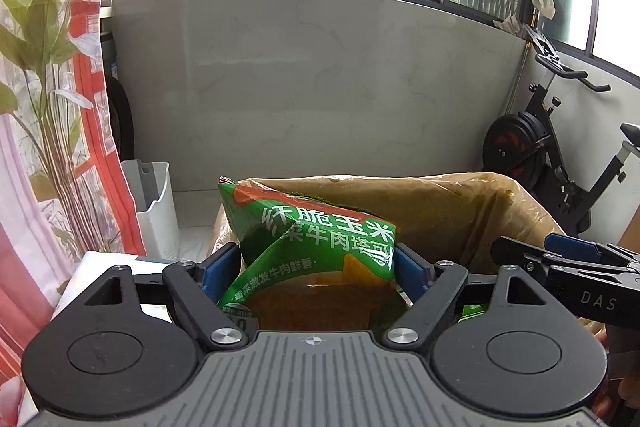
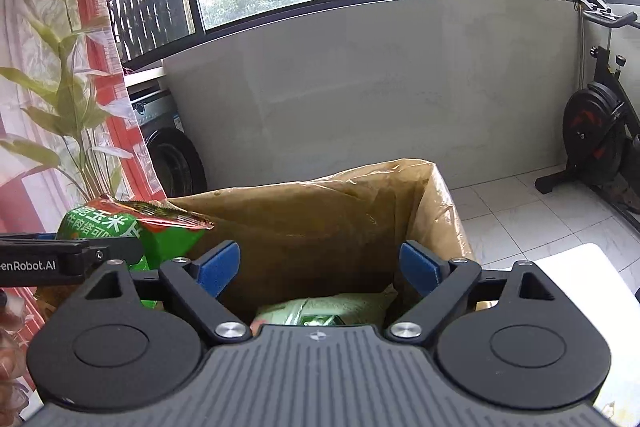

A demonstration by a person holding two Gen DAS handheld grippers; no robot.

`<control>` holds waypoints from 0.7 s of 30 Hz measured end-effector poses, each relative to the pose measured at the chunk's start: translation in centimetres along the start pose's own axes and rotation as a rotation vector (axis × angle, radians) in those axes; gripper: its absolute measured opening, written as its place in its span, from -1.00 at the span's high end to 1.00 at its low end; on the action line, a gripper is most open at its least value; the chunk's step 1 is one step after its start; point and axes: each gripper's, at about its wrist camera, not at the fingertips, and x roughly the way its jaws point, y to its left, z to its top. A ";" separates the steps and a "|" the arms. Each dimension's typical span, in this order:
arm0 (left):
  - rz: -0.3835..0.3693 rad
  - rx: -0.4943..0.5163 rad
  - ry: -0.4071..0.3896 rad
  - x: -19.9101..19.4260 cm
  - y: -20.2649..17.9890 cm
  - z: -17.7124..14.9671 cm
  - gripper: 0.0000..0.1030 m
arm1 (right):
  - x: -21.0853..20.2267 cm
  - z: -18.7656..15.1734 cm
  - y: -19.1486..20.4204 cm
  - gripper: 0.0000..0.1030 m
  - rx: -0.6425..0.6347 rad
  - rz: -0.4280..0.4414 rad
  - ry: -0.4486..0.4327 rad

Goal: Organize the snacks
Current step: 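Lower both green bags into the box and open both tools, then move both tools back to the remaining snacks and reach the left tool toward a small wrapped snack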

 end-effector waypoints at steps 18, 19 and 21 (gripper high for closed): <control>-0.044 -0.001 -0.080 -5.3 0.4 -1.3 -0.70 | -6.9 -2.2 -0.2 -0.75 0.024 0.078 -0.074; -0.045 0.005 -0.083 -6.0 0.6 -1.9 -0.70 | -7.6 -2.5 -0.1 -0.74 0.017 0.084 -0.082; -0.043 0.009 -0.086 -7.4 1.0 -3.1 -0.70 | -8.9 -3.4 0.2 -0.75 0.003 0.089 -0.100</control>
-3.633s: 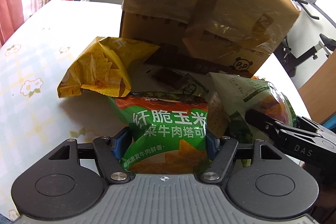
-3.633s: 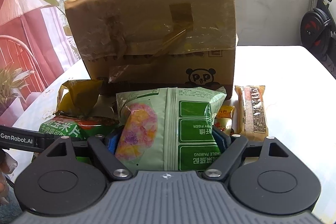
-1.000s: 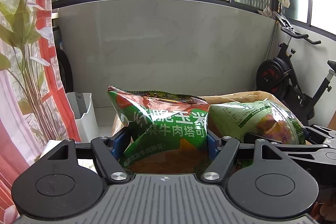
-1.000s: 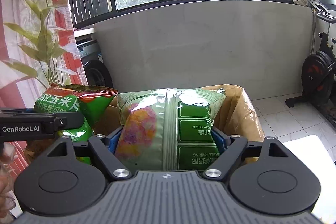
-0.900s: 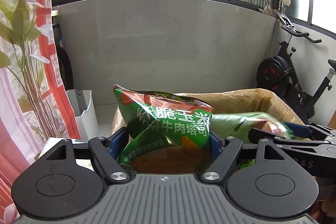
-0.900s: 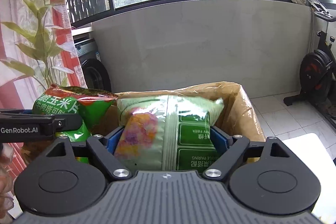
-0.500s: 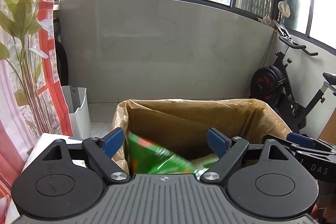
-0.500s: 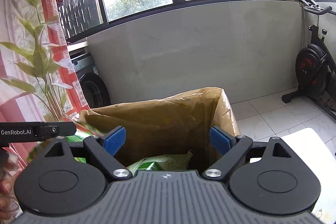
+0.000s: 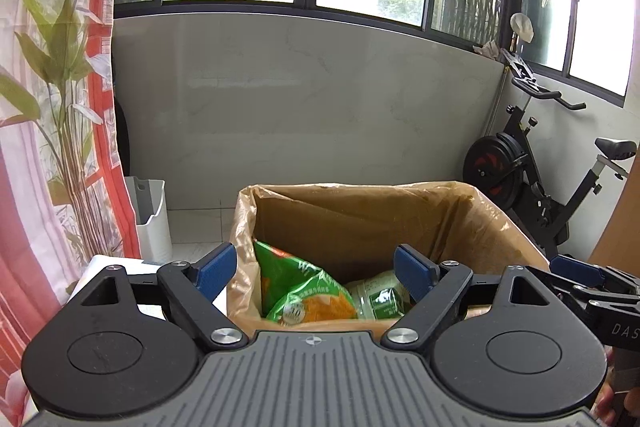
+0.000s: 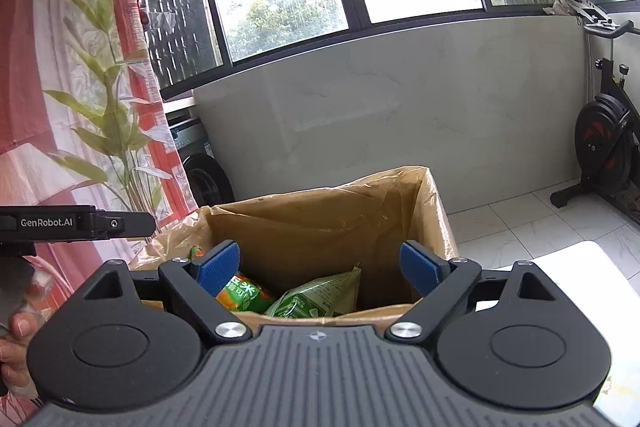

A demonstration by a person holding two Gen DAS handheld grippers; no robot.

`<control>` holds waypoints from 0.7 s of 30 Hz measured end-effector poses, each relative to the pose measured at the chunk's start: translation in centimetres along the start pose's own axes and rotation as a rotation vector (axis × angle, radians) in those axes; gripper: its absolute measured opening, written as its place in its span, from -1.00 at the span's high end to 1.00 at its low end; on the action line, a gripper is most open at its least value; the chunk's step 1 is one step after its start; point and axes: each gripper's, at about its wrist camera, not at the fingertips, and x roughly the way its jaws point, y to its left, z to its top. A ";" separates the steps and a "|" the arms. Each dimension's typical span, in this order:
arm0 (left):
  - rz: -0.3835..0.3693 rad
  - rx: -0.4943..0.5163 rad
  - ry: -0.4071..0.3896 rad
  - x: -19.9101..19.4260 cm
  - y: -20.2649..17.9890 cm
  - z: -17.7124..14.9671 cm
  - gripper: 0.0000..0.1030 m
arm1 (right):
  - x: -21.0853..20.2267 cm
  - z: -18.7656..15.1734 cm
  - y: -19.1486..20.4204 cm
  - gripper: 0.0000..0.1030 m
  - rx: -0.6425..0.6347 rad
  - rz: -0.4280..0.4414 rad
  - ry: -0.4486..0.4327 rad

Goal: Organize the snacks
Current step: 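Move both tools back to the remaining snacks and reach the left tool toward a small wrapped snack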

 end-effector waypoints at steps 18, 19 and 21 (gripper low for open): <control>-0.086 0.024 0.225 -3.9 -0.1 -18.5 -0.45 | -4.5 -13.8 1.6 -0.36 -0.078 -0.049 0.177; -0.094 0.023 0.250 -3.7 -0.4 -19.6 -0.40 | -4.5 -14.5 1.5 -0.22 -0.080 -0.059 0.187; -0.112 0.015 0.309 -3.1 -0.8 -21.2 -0.29 | -4.7 -15.8 1.4 -0.15 -0.088 -0.091 0.208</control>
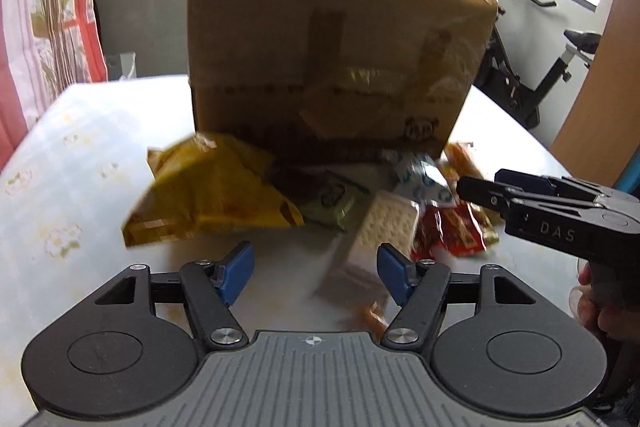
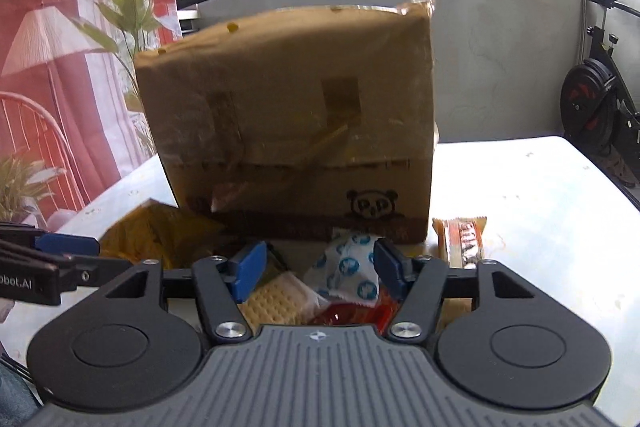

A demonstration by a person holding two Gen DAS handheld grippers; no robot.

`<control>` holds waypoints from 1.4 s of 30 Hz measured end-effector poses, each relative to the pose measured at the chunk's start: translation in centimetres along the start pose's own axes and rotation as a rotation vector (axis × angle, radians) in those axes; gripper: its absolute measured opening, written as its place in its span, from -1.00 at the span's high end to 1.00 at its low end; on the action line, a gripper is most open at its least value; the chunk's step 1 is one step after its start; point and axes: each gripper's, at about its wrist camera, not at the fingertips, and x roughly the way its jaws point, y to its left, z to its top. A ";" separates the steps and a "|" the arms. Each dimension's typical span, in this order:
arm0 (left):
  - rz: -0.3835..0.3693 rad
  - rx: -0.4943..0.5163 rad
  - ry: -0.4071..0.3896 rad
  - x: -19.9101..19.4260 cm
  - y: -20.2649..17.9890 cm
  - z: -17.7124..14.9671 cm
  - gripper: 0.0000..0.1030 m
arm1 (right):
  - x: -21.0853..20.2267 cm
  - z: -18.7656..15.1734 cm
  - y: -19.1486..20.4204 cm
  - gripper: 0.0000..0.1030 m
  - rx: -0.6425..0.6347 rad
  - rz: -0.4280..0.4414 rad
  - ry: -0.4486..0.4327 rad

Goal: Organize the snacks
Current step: 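Move both tools back to the remaining snacks and reach the left tool toward a small wrapped snack, then grasp the clear-wrapped nut snack with the left tool while the right tool grasps the white cracker pack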

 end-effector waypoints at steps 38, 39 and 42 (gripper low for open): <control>-0.029 -0.030 0.007 0.4 0.1 -2.6 0.62 | 1.7 -2.0 0.5 -0.08 -0.014 0.086 0.111; -0.028 -0.040 -0.001 0.2 0.3 -2.5 0.62 | 1.9 -1.9 0.7 -0.08 -0.011 0.096 0.124; -0.025 -0.076 -0.024 -0.3 1.2 -2.5 0.62 | 2.6 -1.6 1.3 -0.08 -0.013 0.124 0.162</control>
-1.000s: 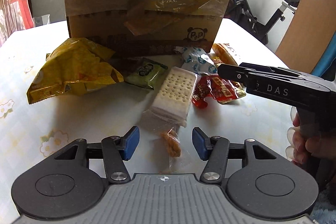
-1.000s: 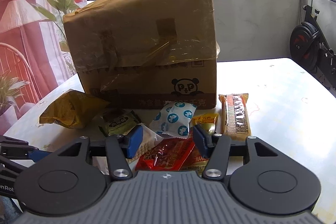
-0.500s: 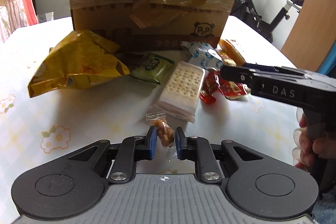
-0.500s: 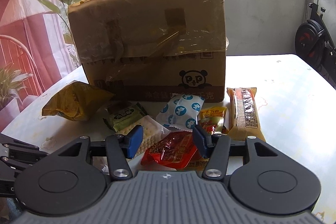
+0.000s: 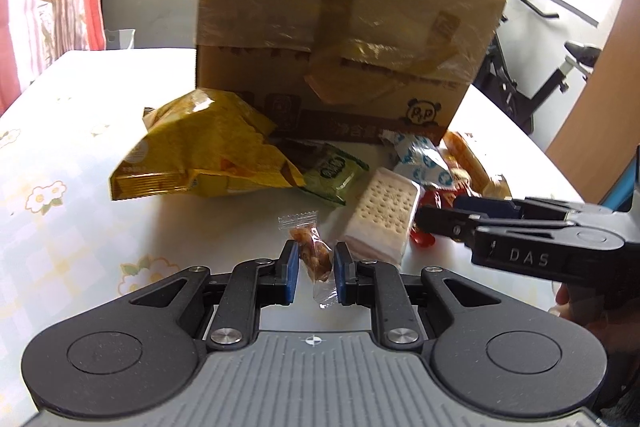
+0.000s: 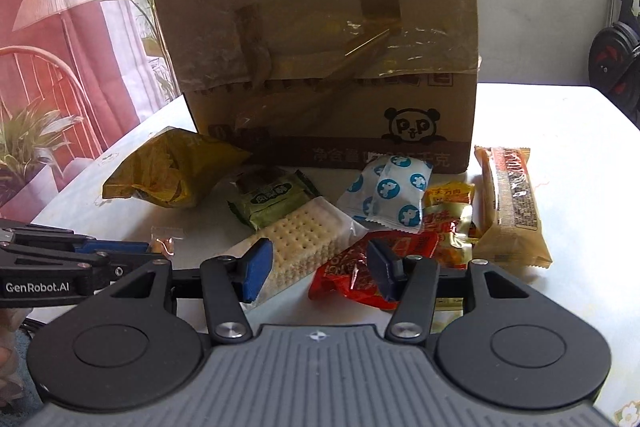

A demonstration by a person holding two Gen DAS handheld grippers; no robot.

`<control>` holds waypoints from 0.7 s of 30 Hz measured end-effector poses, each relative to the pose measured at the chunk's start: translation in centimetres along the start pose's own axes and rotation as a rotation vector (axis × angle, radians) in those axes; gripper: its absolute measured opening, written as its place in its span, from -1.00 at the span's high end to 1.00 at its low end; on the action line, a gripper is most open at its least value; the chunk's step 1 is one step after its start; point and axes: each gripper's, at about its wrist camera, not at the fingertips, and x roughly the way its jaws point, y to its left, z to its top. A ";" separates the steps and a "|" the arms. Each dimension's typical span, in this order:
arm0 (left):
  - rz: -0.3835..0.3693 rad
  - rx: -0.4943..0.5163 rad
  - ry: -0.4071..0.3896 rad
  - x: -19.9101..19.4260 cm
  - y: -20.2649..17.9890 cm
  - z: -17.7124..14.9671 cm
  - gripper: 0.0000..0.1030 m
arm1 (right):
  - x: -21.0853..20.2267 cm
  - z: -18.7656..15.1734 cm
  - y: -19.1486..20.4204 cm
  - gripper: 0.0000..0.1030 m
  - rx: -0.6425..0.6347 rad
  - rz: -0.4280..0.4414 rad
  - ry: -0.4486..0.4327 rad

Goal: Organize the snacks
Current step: 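Grasp the clear-wrapped nut snack with the left tool while the right tool grasps the white cracker pack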

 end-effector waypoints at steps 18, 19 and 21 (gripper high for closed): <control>0.009 -0.097 -0.086 -2.1 3.1 -0.7 0.62 | 6.9 3.8 3.1 -0.34 -0.021 -0.037 0.196; 0.009 -0.098 -0.086 -2.2 3.2 -0.7 0.62 | 7.1 3.8 3.4 -0.43 -0.035 -0.040 0.197; 0.009 -0.102 -0.083 -2.2 3.4 -0.8 0.62 | 7.5 3.5 4.0 -0.52 -0.066 -0.058 0.206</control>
